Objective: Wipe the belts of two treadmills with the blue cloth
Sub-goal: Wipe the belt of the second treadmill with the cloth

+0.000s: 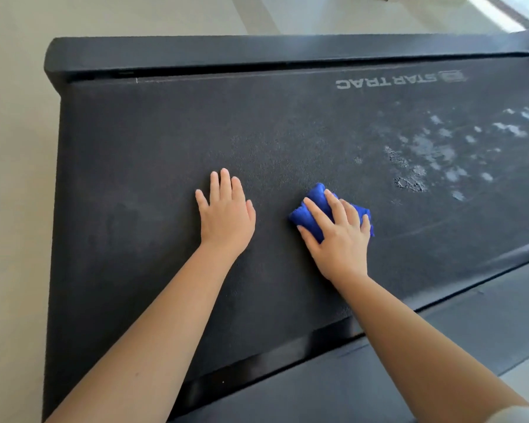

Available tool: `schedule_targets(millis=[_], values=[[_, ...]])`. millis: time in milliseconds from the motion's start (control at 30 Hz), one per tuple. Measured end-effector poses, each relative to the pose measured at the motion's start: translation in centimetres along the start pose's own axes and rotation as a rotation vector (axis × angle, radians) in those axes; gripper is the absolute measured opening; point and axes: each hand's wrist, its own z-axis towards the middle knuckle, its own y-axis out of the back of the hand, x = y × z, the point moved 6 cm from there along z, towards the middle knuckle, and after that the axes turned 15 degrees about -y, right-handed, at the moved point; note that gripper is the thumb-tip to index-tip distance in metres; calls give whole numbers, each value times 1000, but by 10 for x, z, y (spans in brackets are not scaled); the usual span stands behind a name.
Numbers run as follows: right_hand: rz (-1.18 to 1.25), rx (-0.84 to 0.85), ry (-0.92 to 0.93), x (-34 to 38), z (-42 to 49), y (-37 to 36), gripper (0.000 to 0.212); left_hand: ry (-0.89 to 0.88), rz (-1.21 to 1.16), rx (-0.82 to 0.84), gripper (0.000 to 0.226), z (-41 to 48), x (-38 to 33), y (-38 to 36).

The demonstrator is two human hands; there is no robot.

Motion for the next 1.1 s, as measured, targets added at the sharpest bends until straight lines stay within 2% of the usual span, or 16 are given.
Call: schedule_targets(millis=[100, 200, 333, 500, 667, 800, 933, 1100], values=[[21, -14, 11, -2, 0, -1, 49, -8, -13, -25, 54, -3, -19, -1], [47, -24, 28, -1, 2, -1, 49, -167, 37, -24, 52, -10, -53, -10], [40, 11, 215, -6, 15, -2, 50, -34, -41, -7, 52, -5, -65, -12], [45, 70, 390, -30, 43, -1, 49, 17, -56, -30, 57, 3, -91, -23], [4, 100, 299, -120, 110, 2, 50, -81, 45, 30, 69, 7, -98, -25], [8, 105, 229, -170, 145, 3, 52, -43, 93, 110, 69, 9, -98, -26], [82, 35, 128, -143, 119, 9, 48, -25, 89, 84, 66, 8, -98, -25], [95, 46, 311, -76, 56, 6, 47, -38, 82, 67, 64, 8, -98, -25]])
